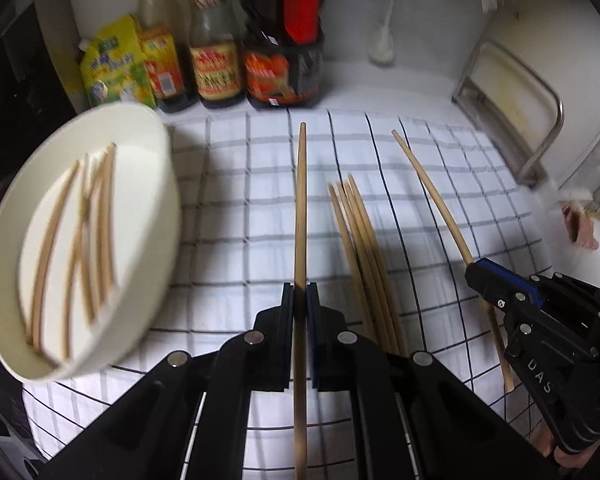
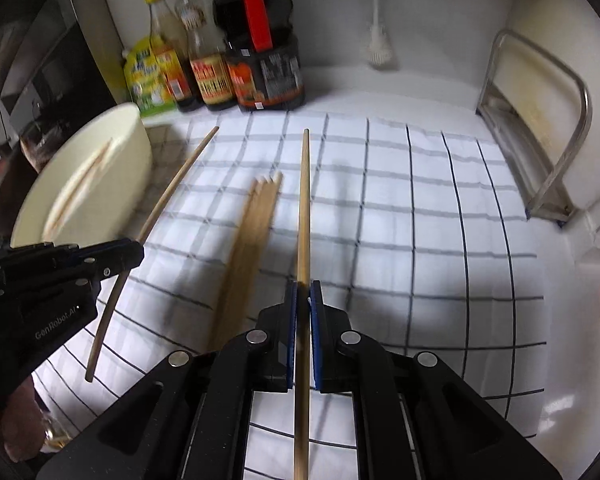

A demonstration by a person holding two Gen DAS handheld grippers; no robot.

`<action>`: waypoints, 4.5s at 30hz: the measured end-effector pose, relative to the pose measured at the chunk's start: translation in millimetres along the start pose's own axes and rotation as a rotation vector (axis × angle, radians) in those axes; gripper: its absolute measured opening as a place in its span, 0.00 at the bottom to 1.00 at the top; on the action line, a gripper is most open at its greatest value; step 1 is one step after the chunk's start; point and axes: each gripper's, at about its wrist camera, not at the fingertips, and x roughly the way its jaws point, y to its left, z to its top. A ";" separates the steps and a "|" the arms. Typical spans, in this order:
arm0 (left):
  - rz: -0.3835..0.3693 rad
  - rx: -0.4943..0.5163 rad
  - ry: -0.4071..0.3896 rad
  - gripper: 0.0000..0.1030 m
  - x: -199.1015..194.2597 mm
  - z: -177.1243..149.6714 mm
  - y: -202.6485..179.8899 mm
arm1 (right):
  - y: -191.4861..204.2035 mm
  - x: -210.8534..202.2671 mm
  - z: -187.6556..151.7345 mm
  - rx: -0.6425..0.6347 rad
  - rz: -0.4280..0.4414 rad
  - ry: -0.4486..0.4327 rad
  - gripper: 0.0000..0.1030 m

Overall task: Organize utensils
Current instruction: 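Carry both held chopsticks over the white basin, then open the right tool to drop its chopstick while the left tool releases its own, then move both open tools back toward the remaining chopsticks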

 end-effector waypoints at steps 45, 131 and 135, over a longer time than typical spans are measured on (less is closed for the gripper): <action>0.152 -0.191 0.030 0.07 8.5 23.1 259.4 | 255.3 122.2 99.3 -0.130 0.165 0.151 0.06; 0.084 -0.131 -0.048 0.76 -77.0 -52.6 111.6 | 87.2 -29.0 -34.9 0.042 -0.009 0.045 0.44; 0.077 -0.114 -0.035 0.76 -70.8 -54.3 99.4 | 68.6 -21.5 -42.9 0.057 -0.040 0.070 0.44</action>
